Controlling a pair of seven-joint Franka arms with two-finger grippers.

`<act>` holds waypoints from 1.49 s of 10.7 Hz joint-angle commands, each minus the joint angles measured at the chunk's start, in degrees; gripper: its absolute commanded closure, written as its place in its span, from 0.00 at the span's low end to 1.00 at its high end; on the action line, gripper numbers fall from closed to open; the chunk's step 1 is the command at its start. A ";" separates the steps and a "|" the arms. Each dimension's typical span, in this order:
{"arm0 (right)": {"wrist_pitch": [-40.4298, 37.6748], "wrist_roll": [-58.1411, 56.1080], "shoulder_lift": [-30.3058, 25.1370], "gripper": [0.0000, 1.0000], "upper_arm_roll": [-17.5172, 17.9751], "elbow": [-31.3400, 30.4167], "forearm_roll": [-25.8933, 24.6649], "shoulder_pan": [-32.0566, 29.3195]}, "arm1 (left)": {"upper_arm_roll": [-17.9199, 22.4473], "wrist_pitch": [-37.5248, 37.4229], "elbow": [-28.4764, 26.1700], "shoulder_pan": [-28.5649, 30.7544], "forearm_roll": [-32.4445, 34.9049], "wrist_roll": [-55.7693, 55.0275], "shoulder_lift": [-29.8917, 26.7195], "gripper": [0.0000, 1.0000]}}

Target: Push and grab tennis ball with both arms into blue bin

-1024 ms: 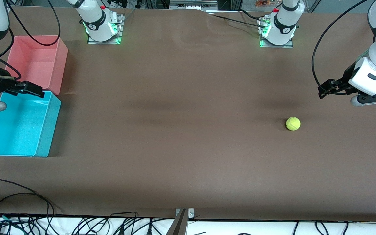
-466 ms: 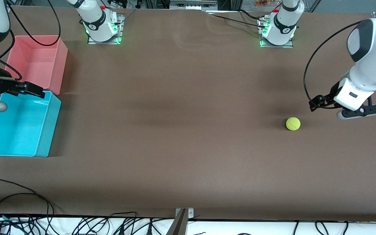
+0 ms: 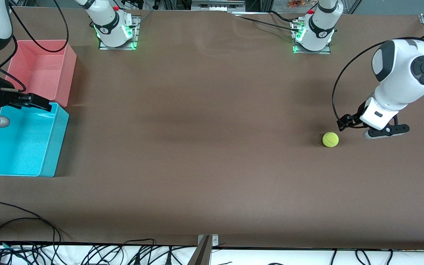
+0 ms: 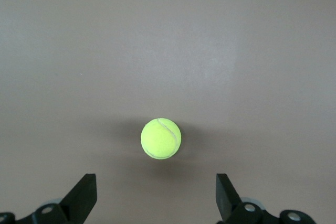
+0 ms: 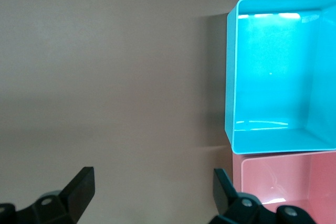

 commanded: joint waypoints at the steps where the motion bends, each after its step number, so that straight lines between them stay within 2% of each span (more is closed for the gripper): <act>1: -1.06 -0.99 0.43 0.00 0.01 1.33 0.50 -0.24 | -0.09 8.75 -5.50 0.35 1.35 0.22 2.93 0.00; 3: -1.06 -1.08 0.70 0.00 0.01 1.33 0.68 -0.41 | -0.17 12.09 -6.47 0.34 1.44 0.31 5.67 0.00; 4: -1.06 -1.08 0.70 0.00 0.01 1.41 0.68 -0.24 | -0.17 13.16 -6.99 0.34 1.44 0.22 6.63 0.10; 5: -0.97 -1.08 0.70 0.00 0.01 1.41 0.68 -0.33 | -0.17 13.26 -7.35 0.34 1.44 0.31 6.64 0.26; 6: -0.97 -1.17 0.79 0.00 -0.07 1.41 0.68 -0.41 | -0.17 13.26 -7.61 0.34 1.44 0.31 6.64 0.50; 7: -1.06 -1.17 0.70 0.00 -0.07 1.41 0.77 -0.41 | -0.09 13.26 -7.70 0.43 1.44 1.62 6.64 0.68; 9: -1.06 -1.17 0.70 0.00 0.01 1.41 0.77 -0.33 | -0.09 13.17 -7.70 0.69 1.44 5.74 6.82 1.00; 10: -0.97 -1.17 0.70 0.00 0.01 1.41 0.68 -0.41 | -0.09 12.73 -7.70 1.13 1.44 10.55 6.99 1.00; 12: -1.06 -1.08 0.70 0.00 0.01 1.41 0.59 -0.33 | 0.00 13.08 -7.53 2.70 0.75 33.32 7.87 1.00; 16: -1.06 -1.08 0.79 0.00 0.01 1.41 0.77 -0.41 | 0.88 13.43 -6.65 4.12 0.56 60.00 9.01 1.00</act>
